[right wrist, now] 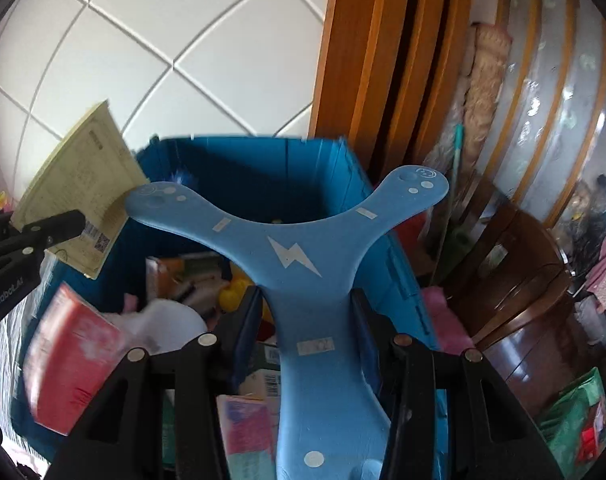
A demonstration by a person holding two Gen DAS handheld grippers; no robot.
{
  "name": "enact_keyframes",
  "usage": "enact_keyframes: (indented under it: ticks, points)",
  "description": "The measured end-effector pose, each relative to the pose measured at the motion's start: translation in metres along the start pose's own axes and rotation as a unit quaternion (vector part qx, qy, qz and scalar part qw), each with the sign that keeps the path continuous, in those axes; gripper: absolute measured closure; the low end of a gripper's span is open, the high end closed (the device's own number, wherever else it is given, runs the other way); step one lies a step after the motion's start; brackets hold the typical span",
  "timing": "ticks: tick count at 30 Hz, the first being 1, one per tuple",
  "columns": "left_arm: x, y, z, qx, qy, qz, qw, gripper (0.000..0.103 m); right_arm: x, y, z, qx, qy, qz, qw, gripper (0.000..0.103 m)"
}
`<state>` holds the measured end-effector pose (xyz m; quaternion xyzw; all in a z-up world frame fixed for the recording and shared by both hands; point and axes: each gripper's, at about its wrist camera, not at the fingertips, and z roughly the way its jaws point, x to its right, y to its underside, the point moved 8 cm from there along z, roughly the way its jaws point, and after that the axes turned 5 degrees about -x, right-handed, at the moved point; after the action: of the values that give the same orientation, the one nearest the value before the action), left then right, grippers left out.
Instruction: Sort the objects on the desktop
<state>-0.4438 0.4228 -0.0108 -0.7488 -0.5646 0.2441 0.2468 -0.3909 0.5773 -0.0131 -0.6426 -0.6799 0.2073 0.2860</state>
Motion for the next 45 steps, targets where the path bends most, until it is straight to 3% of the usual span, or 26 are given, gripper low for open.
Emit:
enact_keyframes:
  ticks: [6, 8, 9, 10, 12, 13, 15, 17, 23, 26, 32, 37, 45]
  points:
    - [0.013, 0.001, 0.023, -0.016, -0.022, 0.001, 0.9996, 0.092, 0.003, 0.003, 0.031, -0.022, -0.022, -0.005, 1.000, 0.059]
    - [0.014, 0.004, 0.027, -0.020, -0.023, -0.004, 0.9995, 0.086, 0.001, 0.003, 0.041, -0.028, -0.029, -0.007, 0.999, 0.059]
    - [0.015, 0.004, 0.027, -0.021, -0.022, -0.008, 0.9995, 0.072, -0.002, 0.003, 0.043, -0.030, -0.033, -0.007, 0.999, 0.059]
    - [0.015, 0.005, 0.026, -0.019, -0.024, -0.009, 0.9995, 0.052, -0.003, 0.003, 0.044, -0.030, -0.035, -0.007, 0.999, 0.059]
    - [0.011, 0.006, 0.023, -0.008, -0.035, -0.010, 0.9993, 0.028, -0.003, 0.002, 0.046, -0.029, -0.037, -0.006, 0.999, 0.059]
    - [0.010, 0.006, 0.018, 0.001, -0.042, -0.010, 0.9991, 0.024, -0.004, 0.002, 0.046, -0.029, -0.035, -0.006, 0.999, 0.059]
    - [0.009, 0.006, 0.010, 0.007, -0.043, -0.012, 0.9990, 0.023, -0.003, 0.001, 0.044, -0.027, -0.031, -0.005, 0.999, 0.053]
    - [0.007, 0.006, 0.003, 0.010, -0.040, -0.013, 0.9991, 0.021, -0.002, 0.000, 0.042, -0.021, -0.029, -0.003, 0.999, 0.025]
    - [-0.004, 0.021, -0.026, 0.025, -0.023, -0.022, 0.9992, 0.013, -0.001, -0.002, 0.017, 0.005, -0.027, 0.003, 1.000, 0.019]
    - [-0.011, 0.032, -0.046, 0.040, -0.011, -0.026, 0.9988, 0.005, -0.001, 0.004, -0.002, 0.015, -0.023, 0.013, 1.000, 0.001]
    - [-0.026, 0.068, -0.094, 0.067, 0.015, -0.027, 0.9973, 0.001, -0.022, 0.038, -0.060, 0.036, -0.013, 0.023, 0.999, 0.000]
    - [-0.041, 0.113, -0.125, 0.062, 0.024, -0.022, 0.9976, 0.001, -0.055, 0.074, -0.107, 0.044, -0.017, 0.029, 0.998, 0.000]
    - [-0.081, 0.199, -0.168, 0.054, 0.044, -0.056, 0.9960, 0.001, -0.122, 0.146, -0.160, 0.040, -0.037, 0.029, 0.998, 0.000]
